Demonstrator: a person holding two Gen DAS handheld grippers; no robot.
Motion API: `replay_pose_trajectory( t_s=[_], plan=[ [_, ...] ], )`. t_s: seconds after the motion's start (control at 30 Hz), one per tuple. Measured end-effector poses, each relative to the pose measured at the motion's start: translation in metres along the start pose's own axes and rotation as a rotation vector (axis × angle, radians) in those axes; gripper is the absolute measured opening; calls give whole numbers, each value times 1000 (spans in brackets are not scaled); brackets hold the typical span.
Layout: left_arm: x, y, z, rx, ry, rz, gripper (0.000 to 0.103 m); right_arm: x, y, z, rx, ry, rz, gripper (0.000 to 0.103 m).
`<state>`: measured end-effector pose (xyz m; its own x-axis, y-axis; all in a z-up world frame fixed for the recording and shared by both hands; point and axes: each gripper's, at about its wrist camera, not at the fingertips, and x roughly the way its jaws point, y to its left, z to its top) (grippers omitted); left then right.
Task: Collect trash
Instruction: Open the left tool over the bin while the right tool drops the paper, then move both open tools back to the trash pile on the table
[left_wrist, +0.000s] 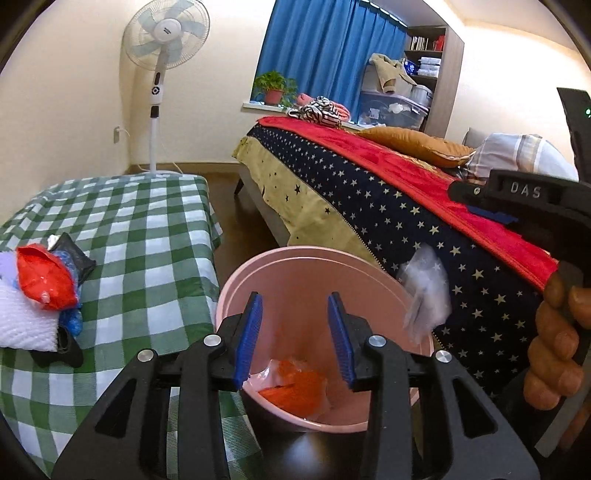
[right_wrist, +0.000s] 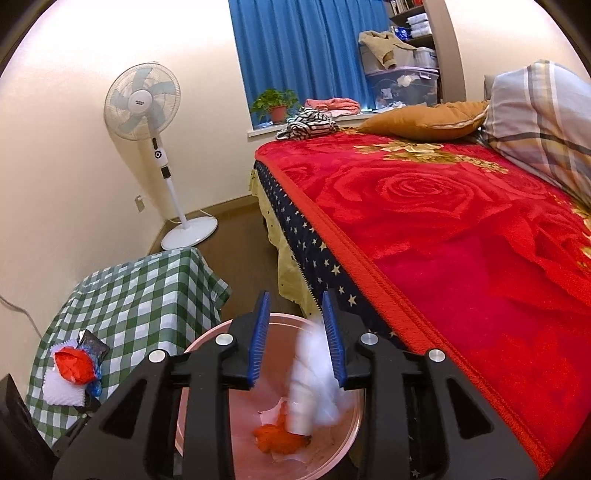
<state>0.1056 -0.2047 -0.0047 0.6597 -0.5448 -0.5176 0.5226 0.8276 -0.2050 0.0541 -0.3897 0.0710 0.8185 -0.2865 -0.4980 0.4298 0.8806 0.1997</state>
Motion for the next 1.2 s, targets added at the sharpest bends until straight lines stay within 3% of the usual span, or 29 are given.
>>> replay_pose_trajectory(
  t_s=[0.33,0.7,0.97,1.2],
  plan=[
    [-31,24,4,-42,-35,47,37,-9,10,-6,-21,-5,59,31],
    [-73,65,9,-113,-106,145,37,-30,52,-13,-92,-24,139,31],
    [-95,108,3,-170,-129,263,37,-36,92,-20,-144,-21,203,31],
    [-109,162,-11,-293,-125,396,37,-28,131,-27,-198,-6,276,31]
  ],
)
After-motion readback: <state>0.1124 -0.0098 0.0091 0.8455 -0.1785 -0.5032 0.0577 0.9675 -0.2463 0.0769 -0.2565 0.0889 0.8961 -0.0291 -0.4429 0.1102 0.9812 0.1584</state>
